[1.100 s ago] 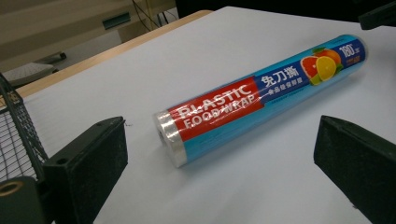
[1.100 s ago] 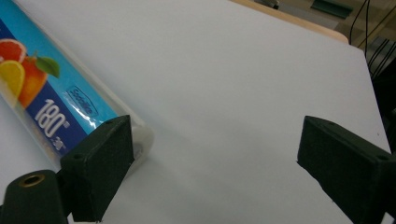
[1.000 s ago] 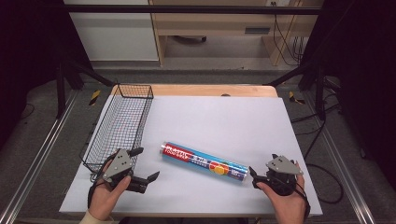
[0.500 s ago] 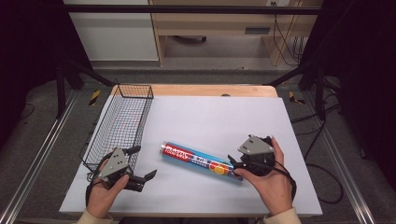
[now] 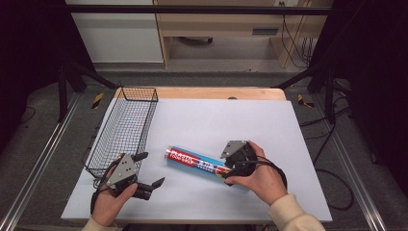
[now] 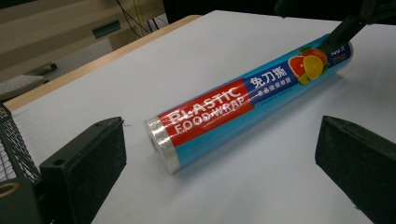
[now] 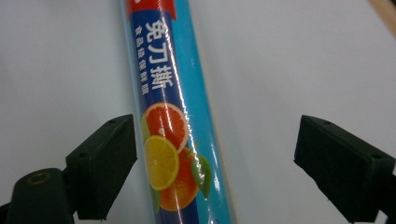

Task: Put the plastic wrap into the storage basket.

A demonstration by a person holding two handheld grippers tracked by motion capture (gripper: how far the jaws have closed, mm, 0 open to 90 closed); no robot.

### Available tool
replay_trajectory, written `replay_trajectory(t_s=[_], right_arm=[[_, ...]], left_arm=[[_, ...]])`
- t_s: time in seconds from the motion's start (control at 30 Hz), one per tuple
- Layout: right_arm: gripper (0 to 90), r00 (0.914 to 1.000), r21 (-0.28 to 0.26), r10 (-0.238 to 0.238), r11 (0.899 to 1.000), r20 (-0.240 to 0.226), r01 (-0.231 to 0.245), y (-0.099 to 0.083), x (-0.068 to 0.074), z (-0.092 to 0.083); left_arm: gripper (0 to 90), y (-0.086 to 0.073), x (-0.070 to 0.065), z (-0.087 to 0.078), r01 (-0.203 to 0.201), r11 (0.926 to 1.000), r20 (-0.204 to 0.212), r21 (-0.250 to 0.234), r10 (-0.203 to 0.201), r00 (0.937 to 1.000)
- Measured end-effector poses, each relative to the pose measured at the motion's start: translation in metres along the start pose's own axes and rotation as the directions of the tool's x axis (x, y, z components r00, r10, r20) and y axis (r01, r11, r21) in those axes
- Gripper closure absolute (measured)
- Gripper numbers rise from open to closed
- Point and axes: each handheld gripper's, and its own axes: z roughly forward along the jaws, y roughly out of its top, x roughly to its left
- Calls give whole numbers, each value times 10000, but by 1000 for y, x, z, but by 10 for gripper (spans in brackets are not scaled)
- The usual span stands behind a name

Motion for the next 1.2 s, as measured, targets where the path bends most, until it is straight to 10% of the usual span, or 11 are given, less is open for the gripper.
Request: replay_trajectory(t_s=[0.67,1.2], right_arm=[[221,9854,1326,-510,9885,-1622,730,-1,3,59],[317,9813,1353,-814,9851,-1744,1057,-5,2,65]], left_arm=[[22,-3,1,3,-65,9998,158,206,62,9999],[27,3,-2,5,-609,9973,151,400,604,9981]])
